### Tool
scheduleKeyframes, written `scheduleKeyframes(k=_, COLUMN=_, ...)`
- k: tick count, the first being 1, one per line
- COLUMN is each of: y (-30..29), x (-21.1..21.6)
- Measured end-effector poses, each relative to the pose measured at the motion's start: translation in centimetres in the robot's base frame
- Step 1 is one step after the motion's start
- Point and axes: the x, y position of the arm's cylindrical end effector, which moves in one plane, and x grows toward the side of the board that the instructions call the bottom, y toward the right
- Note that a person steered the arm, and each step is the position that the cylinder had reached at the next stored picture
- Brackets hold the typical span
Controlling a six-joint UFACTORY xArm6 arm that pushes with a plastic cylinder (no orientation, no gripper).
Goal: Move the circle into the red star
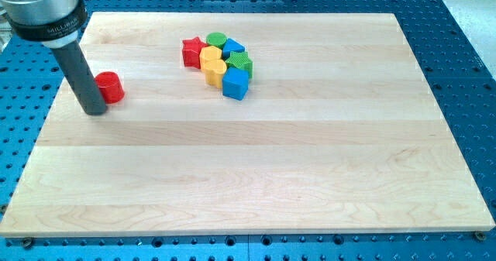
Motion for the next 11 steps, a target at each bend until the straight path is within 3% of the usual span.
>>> scheduleKeyframes(k=4, y=2.4, x=-2.2)
scheduleKeyframes(k=5, y=0.0, x=-3.8)
scheduleKeyframes(k=7, y=7.9, x=-4.4)
scheduleKeyframes(k=8, y=3.7, x=-6.5)
scheduleKeyframes(k=9, y=8.1, x=-6.9)
scheduleKeyframes(k=11, y=10.8, x=-6.9)
